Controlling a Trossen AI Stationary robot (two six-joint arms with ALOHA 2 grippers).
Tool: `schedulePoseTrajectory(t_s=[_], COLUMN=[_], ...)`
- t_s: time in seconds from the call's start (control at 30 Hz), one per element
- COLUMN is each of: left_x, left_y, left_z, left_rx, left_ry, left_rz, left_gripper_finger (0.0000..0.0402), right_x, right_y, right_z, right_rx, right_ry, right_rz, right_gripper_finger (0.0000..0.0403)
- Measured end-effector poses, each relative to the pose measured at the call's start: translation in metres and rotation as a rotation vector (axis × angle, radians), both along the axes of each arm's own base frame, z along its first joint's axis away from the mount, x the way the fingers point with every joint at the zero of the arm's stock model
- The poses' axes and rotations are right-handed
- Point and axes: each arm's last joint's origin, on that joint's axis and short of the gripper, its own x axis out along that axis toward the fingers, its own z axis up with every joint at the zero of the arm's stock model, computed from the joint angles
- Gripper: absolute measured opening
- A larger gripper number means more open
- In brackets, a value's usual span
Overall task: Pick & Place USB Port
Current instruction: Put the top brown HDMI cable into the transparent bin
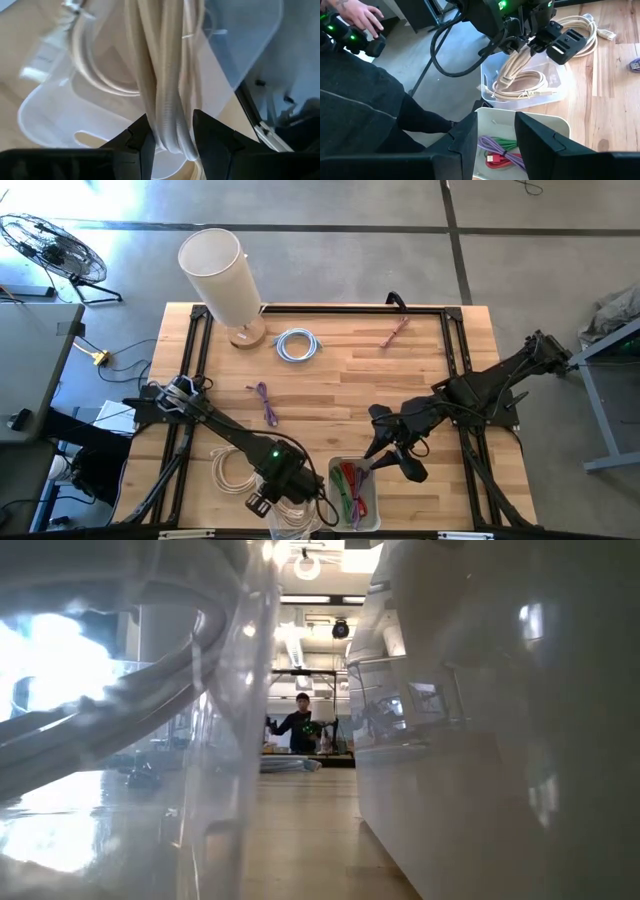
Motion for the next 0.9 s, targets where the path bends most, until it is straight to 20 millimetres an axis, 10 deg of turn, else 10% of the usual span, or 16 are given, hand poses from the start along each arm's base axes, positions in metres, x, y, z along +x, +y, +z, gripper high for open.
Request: schedulePoseTrajectory(t_s=[0.63, 0.9], left_x=[-0.0007, -0.0006], left_y=[0.0019, 0.0023], left_z=[-0.0005, -0.0007], left_rx=[0.044, 0.06], left_ry=[0.013, 0.015], left_rz=[0.071, 0.109], left_gripper_finger=[0.0126, 0.0193], right_x=[-0.0001, 0.0], right_y=[0.0001, 0.0], right_z=[0.0, 0.0], right_rx=[-0.002, -0.007], right_ry=[-0.001, -0.005], right_rz=[0.002, 0.006], right_gripper_finger=[0.0122, 0.0122])
